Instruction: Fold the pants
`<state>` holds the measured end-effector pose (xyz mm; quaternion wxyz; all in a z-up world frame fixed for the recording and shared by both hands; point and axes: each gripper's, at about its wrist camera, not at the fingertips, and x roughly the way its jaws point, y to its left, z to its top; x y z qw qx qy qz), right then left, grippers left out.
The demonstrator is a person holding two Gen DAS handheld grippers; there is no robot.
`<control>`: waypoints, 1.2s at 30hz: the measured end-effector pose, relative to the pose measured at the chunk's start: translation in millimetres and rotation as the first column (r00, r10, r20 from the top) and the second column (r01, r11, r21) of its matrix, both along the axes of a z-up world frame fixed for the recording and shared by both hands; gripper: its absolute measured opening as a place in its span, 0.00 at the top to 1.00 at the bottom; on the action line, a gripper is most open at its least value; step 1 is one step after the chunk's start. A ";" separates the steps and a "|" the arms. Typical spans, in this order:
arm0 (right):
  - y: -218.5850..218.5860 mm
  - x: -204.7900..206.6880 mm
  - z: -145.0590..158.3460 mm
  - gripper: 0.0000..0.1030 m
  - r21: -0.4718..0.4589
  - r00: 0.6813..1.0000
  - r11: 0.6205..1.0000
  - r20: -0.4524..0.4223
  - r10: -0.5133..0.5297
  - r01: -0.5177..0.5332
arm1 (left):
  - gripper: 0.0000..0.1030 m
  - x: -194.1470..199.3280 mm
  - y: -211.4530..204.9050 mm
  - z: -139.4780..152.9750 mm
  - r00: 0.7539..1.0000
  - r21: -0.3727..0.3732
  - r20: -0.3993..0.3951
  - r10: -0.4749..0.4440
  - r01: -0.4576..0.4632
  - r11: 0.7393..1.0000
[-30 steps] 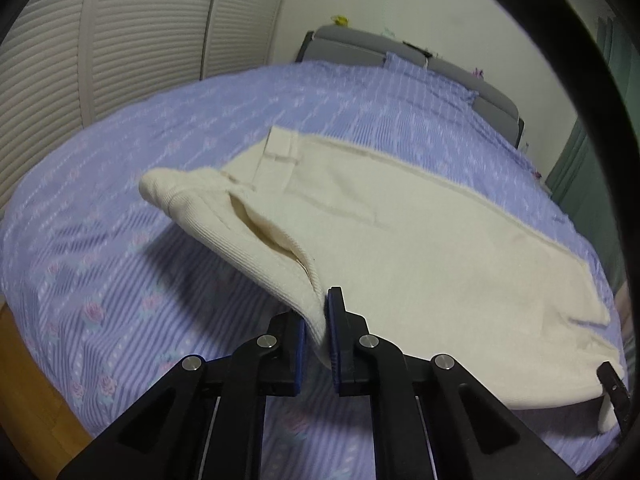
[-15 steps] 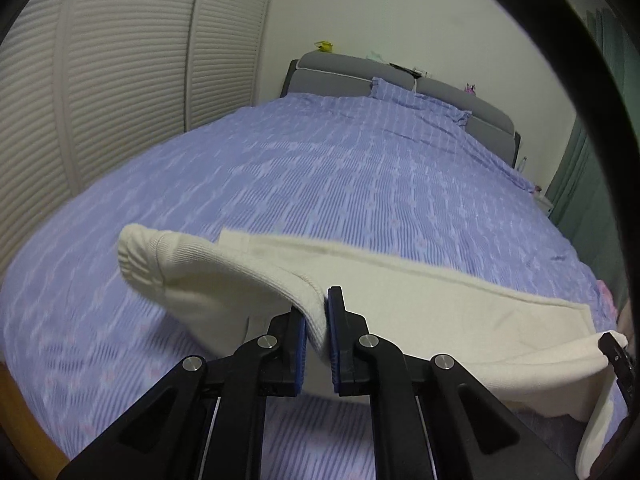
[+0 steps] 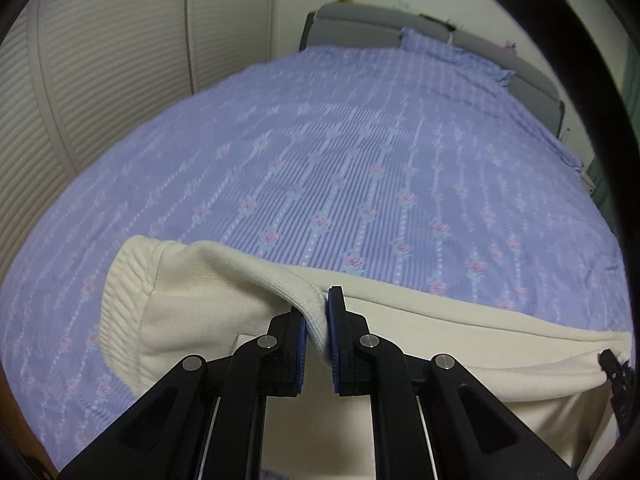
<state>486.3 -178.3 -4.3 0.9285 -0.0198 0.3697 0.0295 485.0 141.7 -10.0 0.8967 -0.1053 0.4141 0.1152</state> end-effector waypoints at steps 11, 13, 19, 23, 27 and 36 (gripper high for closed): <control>3.0 32.7 -28.0 0.62 0.030 0.987 0.998 -0.150 0.061 -0.057 | 0.25 11.0 -43.3 -11.9 0.999 0.254 -0.018 -0.029 0.032 0.967; 1.5 26.4 -21.3 0.56 0.067 0.986 0.995 -0.145 0.082 -0.073 | 0.25 -3.5 -53.4 2.5 0.999 0.284 0.010 -0.052 0.047 0.958; 5.6 -35.7 9.6 0.43 0.043 0.982 0.985 -0.078 0.173 -0.170 | 0.24 -72.3 -95.2 39.8 0.976 0.285 0.066 -0.208 0.181 0.941; -11.5 -98.9 32.9 0.40 0.033 0.979 0.978 -0.005 0.204 -0.204 | 0.23 -120.0 -129.8 56.8 0.945 0.276 0.087 -0.315 0.281 0.919; -40.7 -153.1 46.4 0.40 0.026 0.976 0.976 0.033 0.216 -0.217 | 0.22 -168.9 -169.6 66.9 0.904 0.291 0.103 -0.414 0.371 0.882; -105.7 -249.4 55.7 0.40 0.001 0.980 0.982 0.057 0.189 -0.190 | 0.22 -250.6 -256.0 58.8 0.838 0.275 0.106 -0.535 0.492 0.826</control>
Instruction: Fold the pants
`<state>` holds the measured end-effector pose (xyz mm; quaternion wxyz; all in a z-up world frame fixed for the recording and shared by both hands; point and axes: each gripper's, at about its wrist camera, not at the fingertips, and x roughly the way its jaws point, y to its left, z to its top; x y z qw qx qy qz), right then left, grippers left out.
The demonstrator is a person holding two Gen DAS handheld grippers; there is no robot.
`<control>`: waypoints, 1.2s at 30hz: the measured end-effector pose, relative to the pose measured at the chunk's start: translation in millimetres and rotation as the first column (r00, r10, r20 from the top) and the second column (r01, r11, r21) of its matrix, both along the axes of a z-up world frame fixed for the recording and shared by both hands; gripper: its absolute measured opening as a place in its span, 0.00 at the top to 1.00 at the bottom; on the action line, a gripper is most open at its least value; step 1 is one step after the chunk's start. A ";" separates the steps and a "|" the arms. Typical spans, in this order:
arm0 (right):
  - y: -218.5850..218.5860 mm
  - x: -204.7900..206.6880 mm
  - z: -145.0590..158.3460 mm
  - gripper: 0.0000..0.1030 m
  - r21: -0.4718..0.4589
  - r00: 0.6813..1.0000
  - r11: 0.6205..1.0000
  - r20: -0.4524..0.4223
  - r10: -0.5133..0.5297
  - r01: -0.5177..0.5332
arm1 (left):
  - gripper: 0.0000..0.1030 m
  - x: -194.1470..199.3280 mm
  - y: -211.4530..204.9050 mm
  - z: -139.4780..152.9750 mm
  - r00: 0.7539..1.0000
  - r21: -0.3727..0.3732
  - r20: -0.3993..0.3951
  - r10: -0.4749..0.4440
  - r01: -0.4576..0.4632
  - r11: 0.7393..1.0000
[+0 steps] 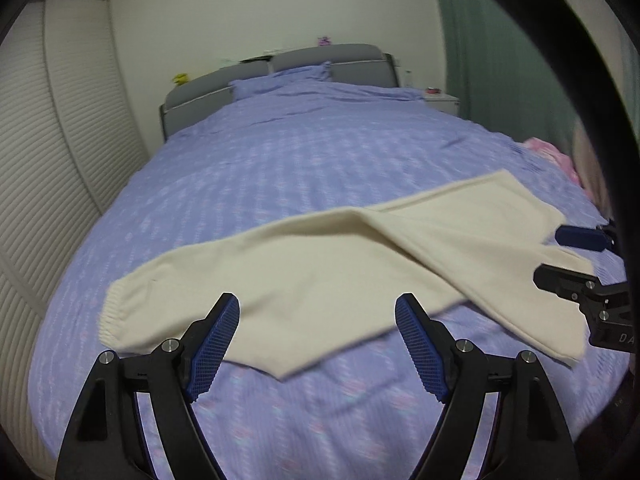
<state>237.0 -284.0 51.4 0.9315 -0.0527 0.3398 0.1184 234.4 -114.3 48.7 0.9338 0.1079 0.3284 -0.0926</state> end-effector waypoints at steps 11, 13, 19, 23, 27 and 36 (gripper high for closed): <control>-55.5 -69.0 -40.0 0.40 -0.110 0.998 0.992 -0.024 -0.066 0.063 | 0.19 -49.2 -59.4 -50.9 0.995 -0.085 -0.100 -0.017 0.009 0.996; -62.5 -75.9 -52.8 0.40 -0.120 0.996 0.990 -0.051 -0.075 0.068 | 0.19 -51.7 -68.1 -61.0 0.990 -0.108 -0.137 -0.028 0.013 0.994; -78.7 -76.1 -88.7 0.40 -0.171 0.986 0.981 -0.124 -0.113 0.091 | 0.19 -53.6 -91.2 -89.9 0.980 -0.050 -0.195 -0.048 0.039 0.998; -81.9 -71.3 -106.0 0.40 -0.184 0.981 0.980 -0.166 -0.103 0.072 | 0.19 -52.9 -103.7 -106.4 0.970 -0.036 -0.237 -0.059 0.052 0.998; -77.7 -63.8 -120.7 0.40 -0.227 0.975 0.973 -0.201 -0.090 0.043 | 0.19 -53.7 -111.9 -117.7 0.963 -0.015 -0.262 -0.069 0.067 0.998; -77.2 -51.2 -152.2 0.40 -0.328 0.956 0.943 -0.259 -0.141 0.051 | 0.19 -58.1 -122.1 -132.5 0.951 0.006 -0.295 -0.090 0.096 0.995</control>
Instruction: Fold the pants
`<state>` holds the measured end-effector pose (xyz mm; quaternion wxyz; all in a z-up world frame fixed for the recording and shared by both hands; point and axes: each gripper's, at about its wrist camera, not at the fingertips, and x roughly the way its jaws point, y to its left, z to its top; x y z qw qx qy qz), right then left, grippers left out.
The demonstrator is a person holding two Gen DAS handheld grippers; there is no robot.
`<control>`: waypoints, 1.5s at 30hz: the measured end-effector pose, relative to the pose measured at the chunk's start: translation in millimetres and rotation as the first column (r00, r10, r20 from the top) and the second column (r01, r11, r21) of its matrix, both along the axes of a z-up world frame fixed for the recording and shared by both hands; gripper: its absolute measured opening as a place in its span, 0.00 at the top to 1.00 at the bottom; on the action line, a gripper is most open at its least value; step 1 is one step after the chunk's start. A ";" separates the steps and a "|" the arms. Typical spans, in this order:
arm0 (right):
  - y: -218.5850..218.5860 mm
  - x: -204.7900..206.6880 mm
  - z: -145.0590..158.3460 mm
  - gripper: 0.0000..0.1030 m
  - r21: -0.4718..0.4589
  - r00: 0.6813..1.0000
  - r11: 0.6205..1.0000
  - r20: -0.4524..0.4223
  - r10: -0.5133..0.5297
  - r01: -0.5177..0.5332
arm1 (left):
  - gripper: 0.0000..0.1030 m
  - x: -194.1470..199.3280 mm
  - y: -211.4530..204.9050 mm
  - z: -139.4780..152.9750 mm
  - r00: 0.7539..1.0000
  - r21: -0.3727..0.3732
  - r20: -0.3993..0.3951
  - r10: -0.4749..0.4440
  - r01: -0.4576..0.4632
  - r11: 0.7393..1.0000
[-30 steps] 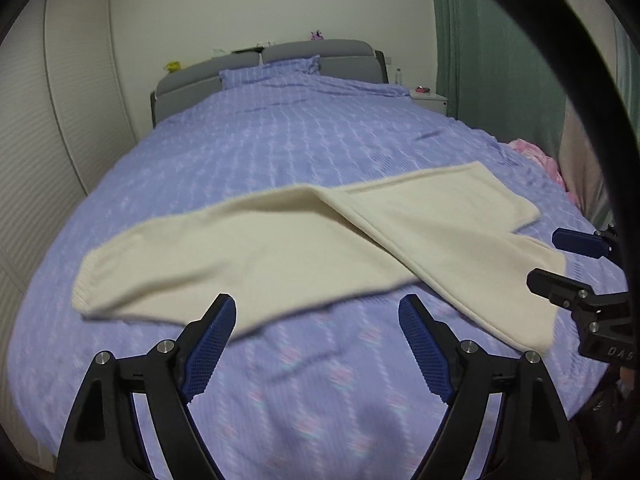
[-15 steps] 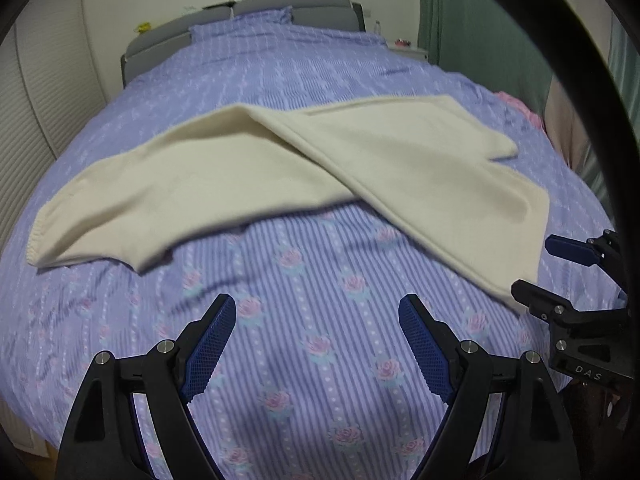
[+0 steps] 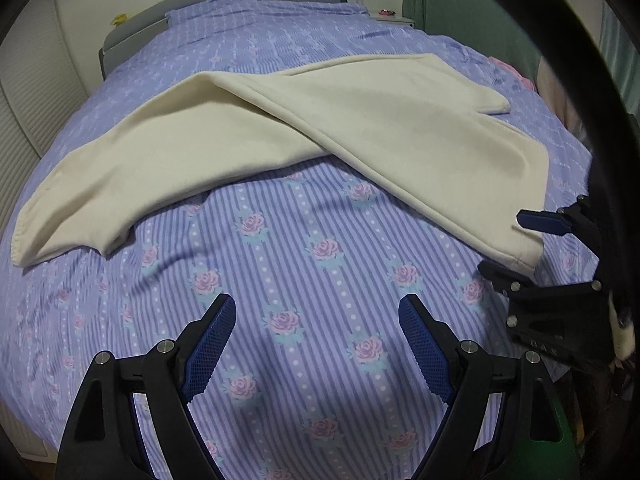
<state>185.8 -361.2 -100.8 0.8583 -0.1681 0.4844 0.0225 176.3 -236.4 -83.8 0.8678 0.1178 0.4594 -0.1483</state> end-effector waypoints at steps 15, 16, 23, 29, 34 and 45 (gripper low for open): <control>-17.5 -8.1 43.6 0.91 -0.026 0.973 0.992 0.201 -0.115 0.123 | 0.19 10.3 19.7 -1.3 0.999 -0.033 -0.004 0.046 -0.046 0.998; -18.9 -7.1 53.4 0.91 -0.042 0.965 0.990 0.235 -0.120 0.133 | 0.19 11.6 21.6 0.6 0.999 -0.040 0.000 0.051 -0.051 0.998; -40.4 38.4 118.5 0.92 -0.122 0.899 0.964 0.405 -0.168 0.235 | 0.19 30.1 18.0 26.4 0.996 -0.071 0.060 0.062 -0.058 0.996; -74.2 108.1 157.1 0.92 -0.158 0.860 0.933 0.462 -0.218 0.322 | 0.19 74.4 -1.7 57.5 0.990 -0.070 0.132 0.059 -0.050 0.996; -101.5 163.4 171.9 0.92 -0.165 0.851 0.911 0.450 -0.272 0.378 | 0.19 124.0 -16.3 70.2 0.984 -0.088 0.178 0.014 0.002 0.996; -137.5 223.9 150.7 0.92 -0.187 0.855 0.895 0.424 -0.300 0.406 | 0.15 255.7 -33.1 86.9 0.928 0.001 0.208 -0.310 0.317 0.948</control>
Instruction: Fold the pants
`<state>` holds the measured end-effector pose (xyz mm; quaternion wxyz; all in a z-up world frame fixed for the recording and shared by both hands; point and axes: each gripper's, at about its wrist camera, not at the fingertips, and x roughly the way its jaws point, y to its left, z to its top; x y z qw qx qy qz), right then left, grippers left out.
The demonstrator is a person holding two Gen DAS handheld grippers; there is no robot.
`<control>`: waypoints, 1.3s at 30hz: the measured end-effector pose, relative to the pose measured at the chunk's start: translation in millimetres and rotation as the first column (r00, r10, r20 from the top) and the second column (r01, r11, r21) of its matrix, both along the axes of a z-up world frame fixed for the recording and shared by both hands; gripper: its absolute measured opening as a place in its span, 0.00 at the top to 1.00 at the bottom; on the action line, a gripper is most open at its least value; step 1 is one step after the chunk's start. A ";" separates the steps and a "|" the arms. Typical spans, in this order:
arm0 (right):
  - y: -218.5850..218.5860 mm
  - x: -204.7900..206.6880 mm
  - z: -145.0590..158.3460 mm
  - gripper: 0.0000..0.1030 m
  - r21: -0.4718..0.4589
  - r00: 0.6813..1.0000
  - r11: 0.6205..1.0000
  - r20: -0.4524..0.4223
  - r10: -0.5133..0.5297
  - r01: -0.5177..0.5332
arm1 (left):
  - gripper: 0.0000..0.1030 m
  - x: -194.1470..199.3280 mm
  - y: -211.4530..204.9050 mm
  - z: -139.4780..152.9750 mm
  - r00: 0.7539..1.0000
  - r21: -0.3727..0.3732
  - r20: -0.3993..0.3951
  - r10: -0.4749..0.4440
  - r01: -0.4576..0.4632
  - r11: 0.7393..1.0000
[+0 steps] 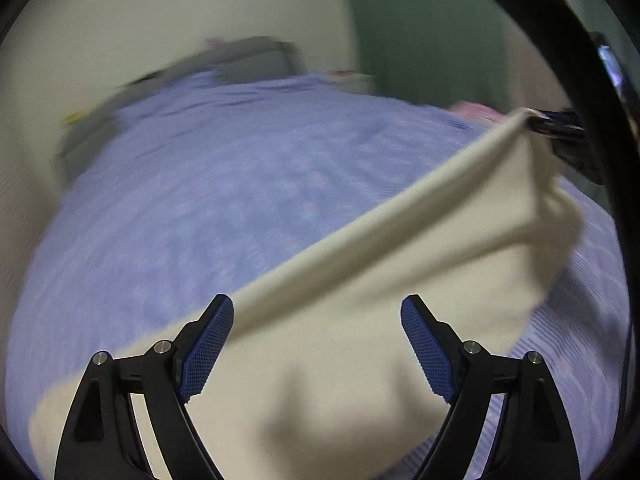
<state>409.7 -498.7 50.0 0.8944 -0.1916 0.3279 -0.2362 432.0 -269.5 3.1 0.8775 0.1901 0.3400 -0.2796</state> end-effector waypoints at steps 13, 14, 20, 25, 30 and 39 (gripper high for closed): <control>-17.6 15.4 -12.3 0.92 -0.002 0.999 1.000 -0.033 0.017 -0.017 | 0.88 85.0 -61.2 -40.1 0.963 0.069 -0.225 -0.146 0.165 0.984; -18.6 20.4 -15.2 0.92 -0.009 0.999 1.000 -0.048 0.018 -0.019 | 0.88 82.2 -62.2 -40.1 0.971 0.079 -0.198 -0.137 0.155 0.985; -31.6 76.8 -40.2 0.93 -0.007 0.983 1.000 -0.183 -0.002 0.001 | 0.87 105.4 -72.3 -55.6 0.982 0.155 -0.182 -0.053 0.082 0.984; -39.1 122.7 -73.3 0.92 -0.010 0.964 1.000 -0.265 -0.031 0.030 | 0.85 120.7 -82.4 -80.1 0.980 0.223 -0.197 -0.002 0.047 0.974; -41.8 144.7 -99.5 0.90 -0.016 0.952 0.998 -0.297 -0.068 0.066 | 0.75 131.6 -85.0 -93.1 0.975 0.237 -0.215 0.050 0.003 0.971; -88.6 108.2 -31.5 0.36 0.127 0.977 0.968 -0.030 -0.212 0.215 | 0.31 114.7 -85.3 -26.8 0.988 0.109 0.002 0.153 -0.153 0.982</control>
